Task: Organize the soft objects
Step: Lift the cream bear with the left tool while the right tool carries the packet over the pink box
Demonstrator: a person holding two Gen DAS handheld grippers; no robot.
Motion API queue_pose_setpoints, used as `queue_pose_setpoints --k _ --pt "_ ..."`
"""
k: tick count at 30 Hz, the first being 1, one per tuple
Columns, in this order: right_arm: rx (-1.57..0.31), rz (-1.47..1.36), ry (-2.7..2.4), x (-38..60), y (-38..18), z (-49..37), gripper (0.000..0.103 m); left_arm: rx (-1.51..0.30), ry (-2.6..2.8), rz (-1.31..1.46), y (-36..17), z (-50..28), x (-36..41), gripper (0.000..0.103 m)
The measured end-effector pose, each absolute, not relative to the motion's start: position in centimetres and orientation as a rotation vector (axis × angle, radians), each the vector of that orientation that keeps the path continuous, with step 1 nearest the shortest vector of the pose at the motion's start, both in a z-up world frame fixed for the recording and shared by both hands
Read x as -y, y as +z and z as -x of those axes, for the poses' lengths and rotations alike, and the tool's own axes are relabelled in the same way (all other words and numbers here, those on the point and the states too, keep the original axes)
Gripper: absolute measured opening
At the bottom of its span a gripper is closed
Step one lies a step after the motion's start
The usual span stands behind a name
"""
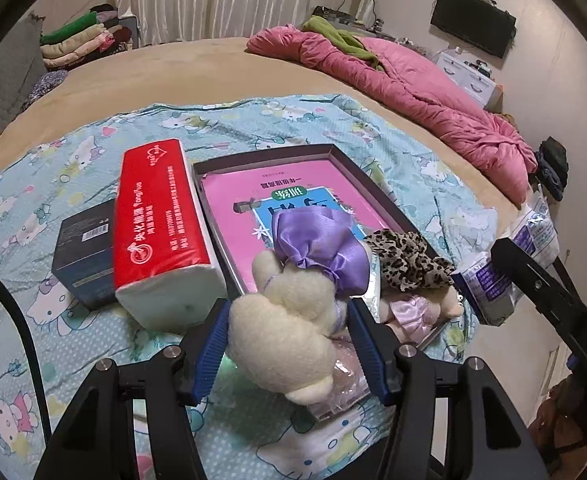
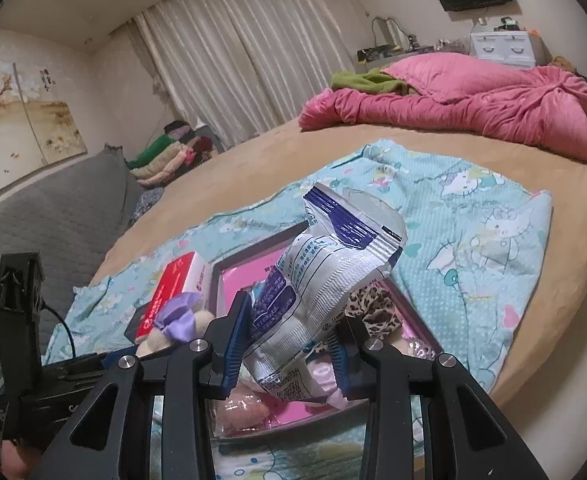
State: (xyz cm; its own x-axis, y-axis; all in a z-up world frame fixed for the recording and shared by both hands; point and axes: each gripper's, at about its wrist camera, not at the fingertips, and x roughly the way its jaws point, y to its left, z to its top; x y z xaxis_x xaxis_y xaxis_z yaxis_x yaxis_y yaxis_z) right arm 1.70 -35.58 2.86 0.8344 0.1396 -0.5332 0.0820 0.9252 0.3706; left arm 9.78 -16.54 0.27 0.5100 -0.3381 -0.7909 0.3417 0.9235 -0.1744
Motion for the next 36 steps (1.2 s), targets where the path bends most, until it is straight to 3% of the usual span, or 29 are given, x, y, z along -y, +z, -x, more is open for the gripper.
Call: queue_pose_setpoints --k 36 --pt "-0.794 -0.202 0.048 32.8 -1.9 -4.8 0.037 -1.018 -0.402 -0.033 -4.0 -12.0 18.8 0.06"
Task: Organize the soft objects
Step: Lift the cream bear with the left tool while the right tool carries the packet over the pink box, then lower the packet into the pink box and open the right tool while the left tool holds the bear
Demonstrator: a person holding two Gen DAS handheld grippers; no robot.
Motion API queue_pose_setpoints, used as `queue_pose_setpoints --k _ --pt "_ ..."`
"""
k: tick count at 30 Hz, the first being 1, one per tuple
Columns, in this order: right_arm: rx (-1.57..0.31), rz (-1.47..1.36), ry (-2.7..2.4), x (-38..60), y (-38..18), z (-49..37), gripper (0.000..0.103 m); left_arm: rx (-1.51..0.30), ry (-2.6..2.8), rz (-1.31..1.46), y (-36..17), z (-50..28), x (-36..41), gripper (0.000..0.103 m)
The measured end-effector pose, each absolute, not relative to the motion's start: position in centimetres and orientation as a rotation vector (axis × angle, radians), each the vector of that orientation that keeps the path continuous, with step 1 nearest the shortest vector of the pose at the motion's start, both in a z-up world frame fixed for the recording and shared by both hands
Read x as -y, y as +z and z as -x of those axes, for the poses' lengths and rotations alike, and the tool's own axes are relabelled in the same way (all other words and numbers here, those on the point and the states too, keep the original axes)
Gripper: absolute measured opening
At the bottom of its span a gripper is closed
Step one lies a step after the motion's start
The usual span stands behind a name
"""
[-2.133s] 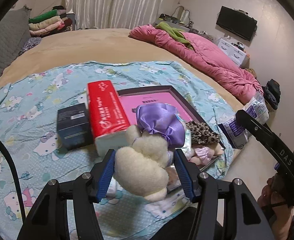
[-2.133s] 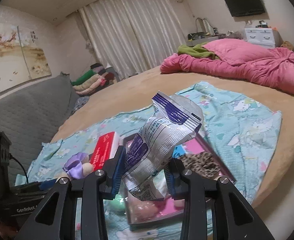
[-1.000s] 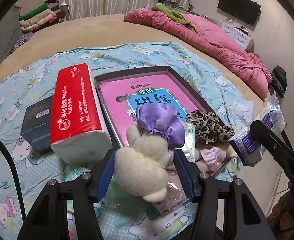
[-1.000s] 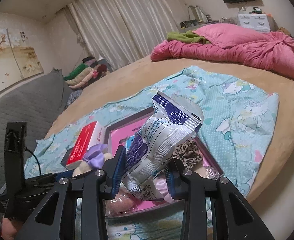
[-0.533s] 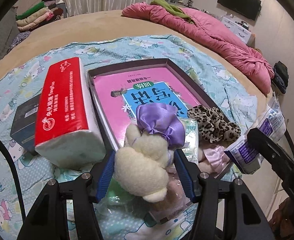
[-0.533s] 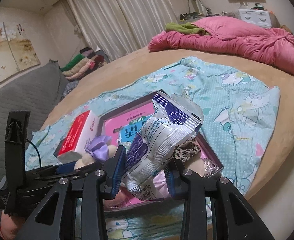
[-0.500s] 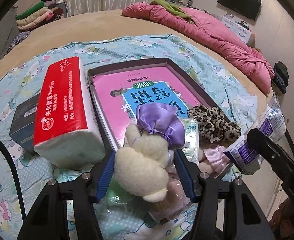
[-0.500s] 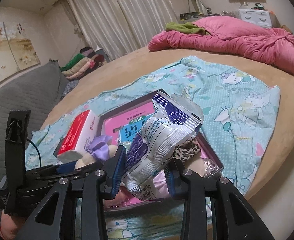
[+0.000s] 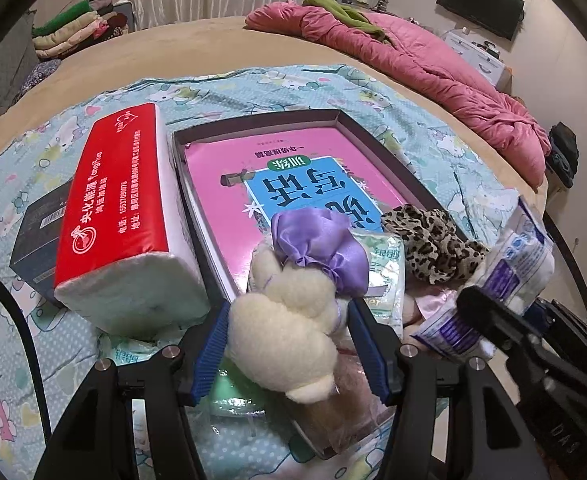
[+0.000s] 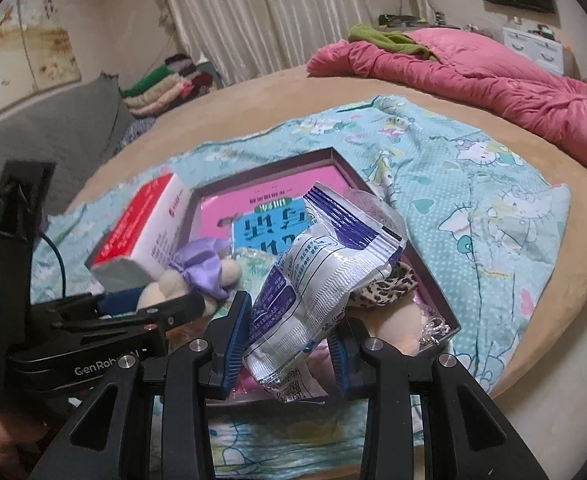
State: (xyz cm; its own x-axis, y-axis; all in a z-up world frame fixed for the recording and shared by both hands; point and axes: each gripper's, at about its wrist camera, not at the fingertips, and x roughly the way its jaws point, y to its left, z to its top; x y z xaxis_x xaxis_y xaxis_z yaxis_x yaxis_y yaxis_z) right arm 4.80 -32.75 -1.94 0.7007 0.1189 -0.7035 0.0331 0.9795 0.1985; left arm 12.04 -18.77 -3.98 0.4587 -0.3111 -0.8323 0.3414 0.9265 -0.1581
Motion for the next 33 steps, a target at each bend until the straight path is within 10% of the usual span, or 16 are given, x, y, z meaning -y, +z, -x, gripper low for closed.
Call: queue_pose_setpoints --k 33 --pt "-0.886 -0.147 0.071 31.2 -4.3 -7.1 0.044 -1.018 -0.392 0.013 -4.3 -12.6 18.1 0.061"
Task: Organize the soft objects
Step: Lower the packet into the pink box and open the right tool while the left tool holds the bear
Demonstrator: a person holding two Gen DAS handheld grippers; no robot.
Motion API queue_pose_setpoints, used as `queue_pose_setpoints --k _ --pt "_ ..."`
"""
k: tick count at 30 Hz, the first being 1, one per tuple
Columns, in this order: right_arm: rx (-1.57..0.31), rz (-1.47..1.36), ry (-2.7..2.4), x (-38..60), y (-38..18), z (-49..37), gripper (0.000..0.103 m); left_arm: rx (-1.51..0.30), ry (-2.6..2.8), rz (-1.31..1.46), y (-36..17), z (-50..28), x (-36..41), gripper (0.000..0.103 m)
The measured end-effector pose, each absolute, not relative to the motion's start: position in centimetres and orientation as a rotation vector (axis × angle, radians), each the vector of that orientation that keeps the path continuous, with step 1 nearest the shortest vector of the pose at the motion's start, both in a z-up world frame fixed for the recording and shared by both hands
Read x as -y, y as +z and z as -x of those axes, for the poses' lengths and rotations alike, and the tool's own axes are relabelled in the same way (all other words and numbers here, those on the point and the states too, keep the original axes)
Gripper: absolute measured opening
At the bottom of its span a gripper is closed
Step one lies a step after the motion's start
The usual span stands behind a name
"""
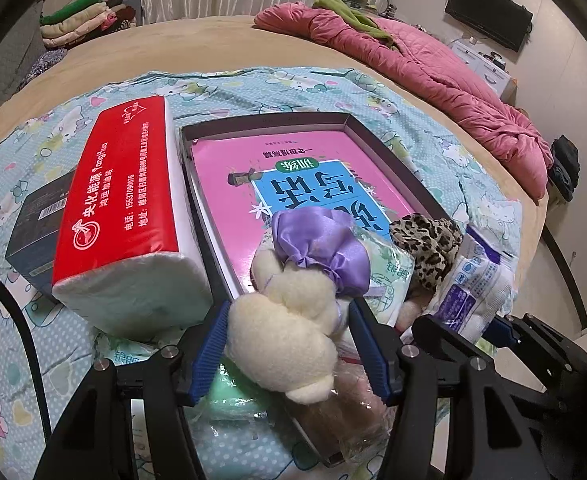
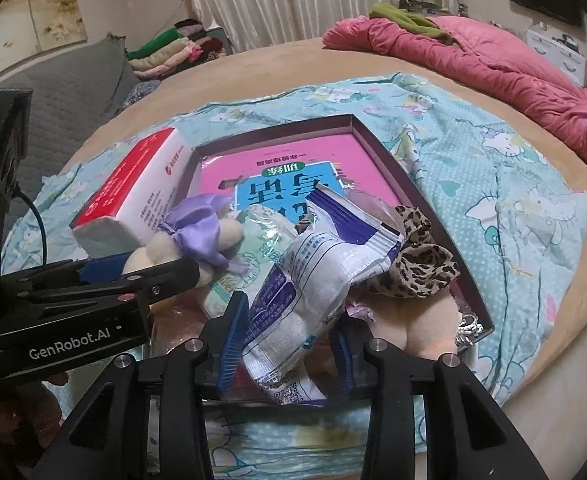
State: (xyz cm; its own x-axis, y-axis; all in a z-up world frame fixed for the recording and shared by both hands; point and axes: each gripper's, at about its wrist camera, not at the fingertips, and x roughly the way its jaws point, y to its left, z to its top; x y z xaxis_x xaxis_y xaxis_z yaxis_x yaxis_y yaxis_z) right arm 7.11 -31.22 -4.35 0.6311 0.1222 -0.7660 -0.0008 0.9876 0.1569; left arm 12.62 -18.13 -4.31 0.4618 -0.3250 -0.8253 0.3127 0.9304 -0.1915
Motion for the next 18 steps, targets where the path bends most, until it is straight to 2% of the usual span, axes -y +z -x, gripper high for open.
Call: queue_pose_setpoints --k 7,12,18 --pt "-0.868 -0.147 0.059 31.2 -4.0 -6.8 0.046 -1.02 -0.392 0.015 -4.3 -12.6 18.1 0.061" --pt "-0.836 -0.152 0.043 31.5 -3.5 -6.5 0.058 -1.024 -0.397 0.034 -4.3 -12.7 18.0 0.062" --pt "-0.829 -0.156 0.032 31.8 -3.2 -6.4 0.06 -1.022 -0.403 0.035 -4.3 -12.6 18.0 0.063"
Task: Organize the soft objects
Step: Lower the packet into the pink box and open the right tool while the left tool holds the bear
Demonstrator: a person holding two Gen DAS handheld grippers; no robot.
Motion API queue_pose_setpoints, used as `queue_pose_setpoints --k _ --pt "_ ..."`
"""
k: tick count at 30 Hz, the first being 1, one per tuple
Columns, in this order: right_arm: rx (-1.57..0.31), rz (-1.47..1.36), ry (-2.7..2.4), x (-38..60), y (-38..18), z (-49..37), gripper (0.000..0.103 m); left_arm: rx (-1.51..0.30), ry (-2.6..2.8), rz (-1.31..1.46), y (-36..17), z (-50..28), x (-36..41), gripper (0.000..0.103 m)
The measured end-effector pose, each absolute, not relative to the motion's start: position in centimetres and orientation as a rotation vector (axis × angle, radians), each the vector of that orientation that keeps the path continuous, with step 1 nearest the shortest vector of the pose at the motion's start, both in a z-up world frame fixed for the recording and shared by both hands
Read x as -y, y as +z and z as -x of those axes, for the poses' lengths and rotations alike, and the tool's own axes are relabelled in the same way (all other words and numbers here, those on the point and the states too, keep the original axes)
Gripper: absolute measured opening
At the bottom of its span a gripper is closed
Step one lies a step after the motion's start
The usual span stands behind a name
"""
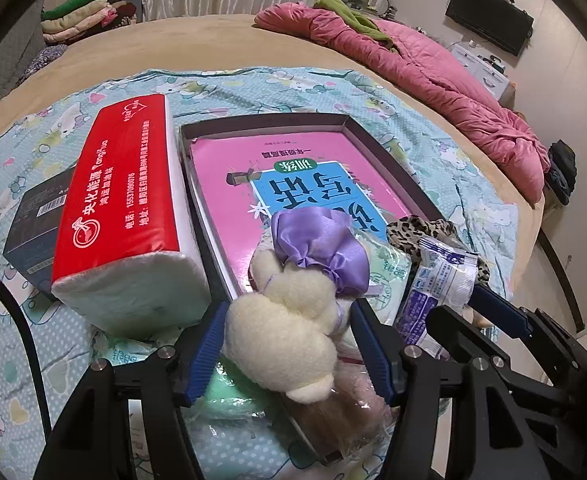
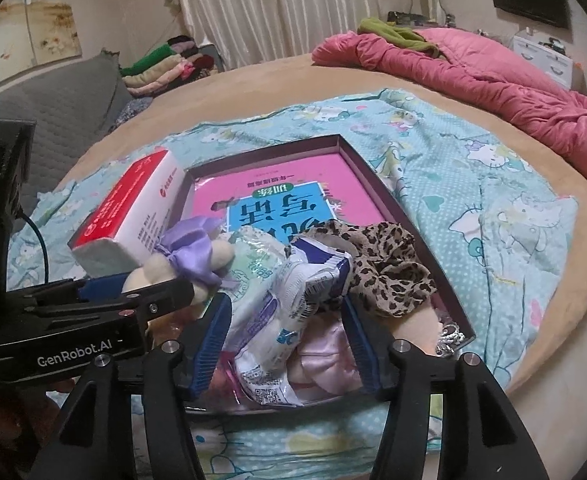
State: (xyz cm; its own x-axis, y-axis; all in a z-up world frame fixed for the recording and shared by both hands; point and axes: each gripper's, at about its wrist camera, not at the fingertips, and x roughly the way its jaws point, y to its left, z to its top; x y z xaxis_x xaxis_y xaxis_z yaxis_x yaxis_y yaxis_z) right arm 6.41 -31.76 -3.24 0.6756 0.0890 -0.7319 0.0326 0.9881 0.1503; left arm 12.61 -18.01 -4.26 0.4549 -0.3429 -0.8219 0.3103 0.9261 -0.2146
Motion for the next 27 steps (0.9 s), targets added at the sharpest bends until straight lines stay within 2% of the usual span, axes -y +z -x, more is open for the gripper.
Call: queue_pose_setpoints --k 9,15,19,27 --pt "-0.8 -0.157 -0.034 32.8 -2.5 -5.6 0.069 -1.026 -0.425 0.058 -4.0 -12.5 18.0 0.064" --pt "-0.79 -0.166 -0.074 33.6 -2.2 -5.3 0.07 -1.024 -0.425 0.052 -3.8 -12.5 18.0 0.065" --pt "-0.786 -0.179 -0.091 33.9 -2.0 -5.1 0.07 -1.024 -0.434 0.056 -3.6 -12.3 18.0 0.073" --pt "-0.745 -0.196 -0.119 34.3 -1.0 -4.6 0.075 -1.013 -0.429 0.034 -3.0 -11.8 18.0 0.075"
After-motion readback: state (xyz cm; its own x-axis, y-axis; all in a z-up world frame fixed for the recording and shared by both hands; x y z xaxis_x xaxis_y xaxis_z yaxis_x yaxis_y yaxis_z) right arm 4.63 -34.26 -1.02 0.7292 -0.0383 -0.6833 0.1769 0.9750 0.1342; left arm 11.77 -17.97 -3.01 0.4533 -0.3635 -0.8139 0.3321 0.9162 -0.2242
